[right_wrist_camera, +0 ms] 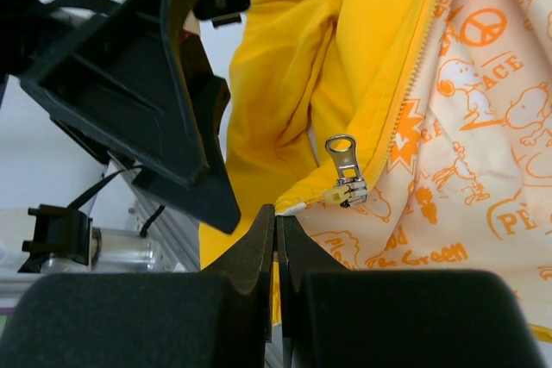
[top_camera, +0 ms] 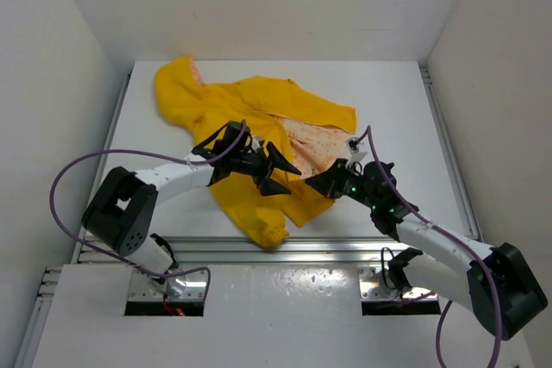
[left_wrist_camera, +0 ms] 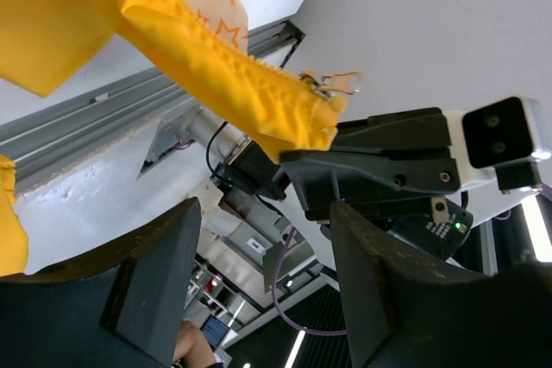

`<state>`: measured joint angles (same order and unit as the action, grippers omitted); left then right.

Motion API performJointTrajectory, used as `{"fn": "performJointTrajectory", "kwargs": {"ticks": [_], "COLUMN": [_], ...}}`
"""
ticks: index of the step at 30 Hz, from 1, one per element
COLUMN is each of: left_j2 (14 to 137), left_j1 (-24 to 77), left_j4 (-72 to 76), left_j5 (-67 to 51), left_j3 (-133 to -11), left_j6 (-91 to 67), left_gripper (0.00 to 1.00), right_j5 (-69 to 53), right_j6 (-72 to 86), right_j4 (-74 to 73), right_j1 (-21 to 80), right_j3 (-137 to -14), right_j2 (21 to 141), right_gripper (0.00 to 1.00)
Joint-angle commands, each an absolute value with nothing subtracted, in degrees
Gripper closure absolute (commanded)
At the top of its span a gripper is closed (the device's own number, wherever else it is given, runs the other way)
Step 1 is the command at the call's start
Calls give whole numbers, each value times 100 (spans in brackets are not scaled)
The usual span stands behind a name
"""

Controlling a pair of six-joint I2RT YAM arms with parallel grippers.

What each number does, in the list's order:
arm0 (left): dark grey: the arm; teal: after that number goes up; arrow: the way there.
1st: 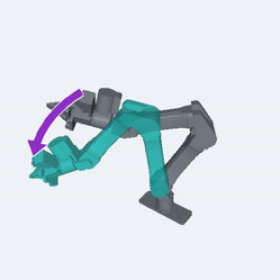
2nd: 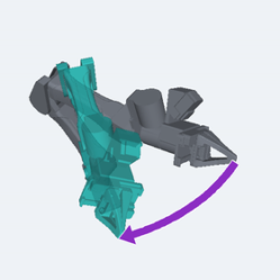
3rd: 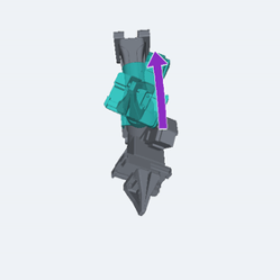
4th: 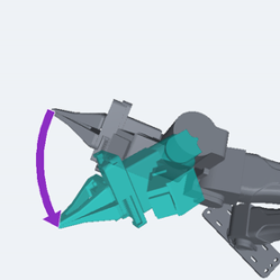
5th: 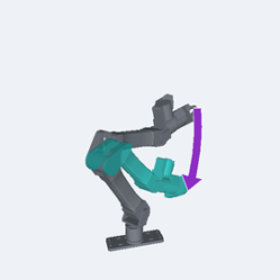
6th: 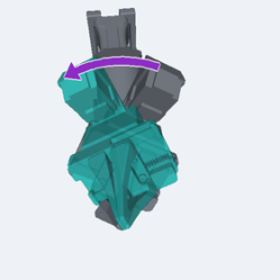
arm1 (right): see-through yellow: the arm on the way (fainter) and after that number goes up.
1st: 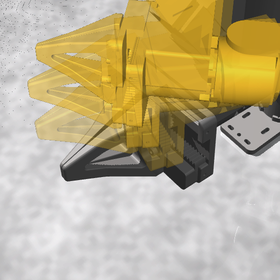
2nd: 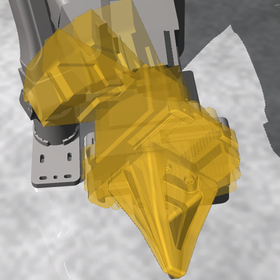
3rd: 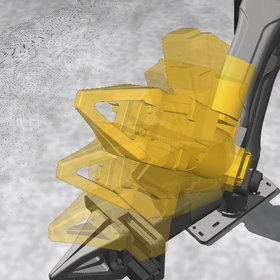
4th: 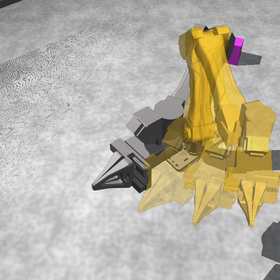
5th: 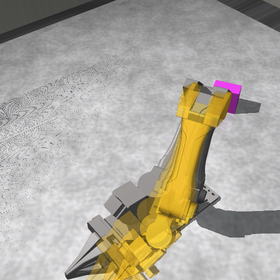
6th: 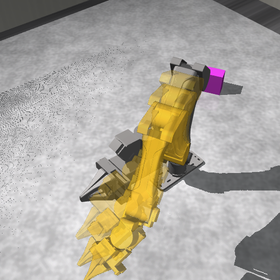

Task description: Zip up the jacket

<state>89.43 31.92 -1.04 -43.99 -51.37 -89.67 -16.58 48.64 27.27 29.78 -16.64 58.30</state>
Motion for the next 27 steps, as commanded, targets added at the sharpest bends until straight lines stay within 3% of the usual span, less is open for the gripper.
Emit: {"fn": "performJointTrajectory", "kwargs": {"ticks": [1,13,27], "left_j2": [9070,9676,9457], "left_j1": [3401,3287,3182], "left_j4": [158,457,457], "left_j5": [-4570,-4518,-4632], "left_j3": [-5071,-5660,-5880], "left_j6": [-9360,-9624,-9360], "left_gripper": [34,38,39], "right_j5": [-1327,-1353,-1178], "right_j6": [4913,5054,5124], "right_j4": [3146,2910,2936], "right_j1": [3059,3103,3085], "right_j3": [-1907,-1829,-1837], "right_j2": [5731,5274,5361], "right_gripper": [100,100,100]}}
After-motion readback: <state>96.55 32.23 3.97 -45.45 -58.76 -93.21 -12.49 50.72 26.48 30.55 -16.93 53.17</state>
